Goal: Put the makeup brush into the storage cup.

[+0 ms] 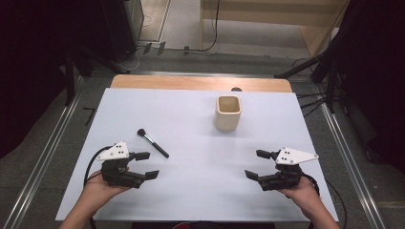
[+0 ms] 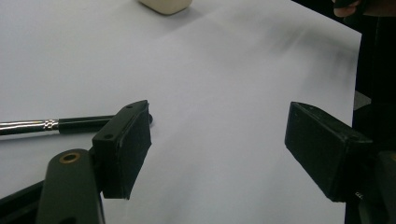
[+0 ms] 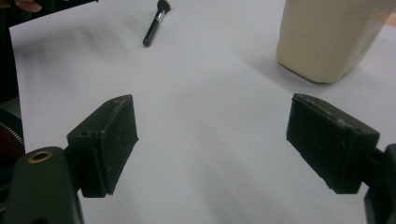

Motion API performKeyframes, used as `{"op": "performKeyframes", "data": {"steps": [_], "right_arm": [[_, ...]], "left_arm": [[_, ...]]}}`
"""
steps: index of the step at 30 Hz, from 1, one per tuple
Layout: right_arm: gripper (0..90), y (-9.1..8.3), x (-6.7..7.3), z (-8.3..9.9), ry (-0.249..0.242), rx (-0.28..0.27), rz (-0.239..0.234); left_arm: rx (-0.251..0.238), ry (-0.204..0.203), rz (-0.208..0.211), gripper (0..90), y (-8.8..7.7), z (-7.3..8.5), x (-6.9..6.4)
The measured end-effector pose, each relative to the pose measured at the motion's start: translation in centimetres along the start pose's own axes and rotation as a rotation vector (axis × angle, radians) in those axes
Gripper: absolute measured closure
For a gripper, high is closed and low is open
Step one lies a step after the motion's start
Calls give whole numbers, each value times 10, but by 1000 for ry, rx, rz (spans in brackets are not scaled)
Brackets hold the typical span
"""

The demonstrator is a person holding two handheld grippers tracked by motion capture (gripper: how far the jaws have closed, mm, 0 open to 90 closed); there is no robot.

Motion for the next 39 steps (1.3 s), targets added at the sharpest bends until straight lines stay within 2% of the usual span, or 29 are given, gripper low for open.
{"op": "performKeyframes", "data": {"steps": [7,12,16,20,32,39], "right_arm": [[174,2,0,3,1,23,1],[176,4,0,8,2,58,6],[176,5,0,10,-1,73,7],[176,5,0,11,3,82,7],[176,4,0,13,6,83,8],[176,5,0,13,6,85,10]], "left_arm": [[14,4,-22,233,1,1,3],[42,-12,-28,233,2,5,5],[77,10,-57,232,4,7,8],[103,-4,-76,233,5,10,11],[90,-43,-123,232,1,10,24],[63,-48,-141,231,-3,8,29]]}}
Point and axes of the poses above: each handheld gripper's, and its own axes: y roughly forward along the jaws, z roughly out of its underside, x roughly to its left, the point moved 8 cm from there along y, roughly forward along the jaws, and after that the axes turned 2 degrees about x, right-handed, at the moved point
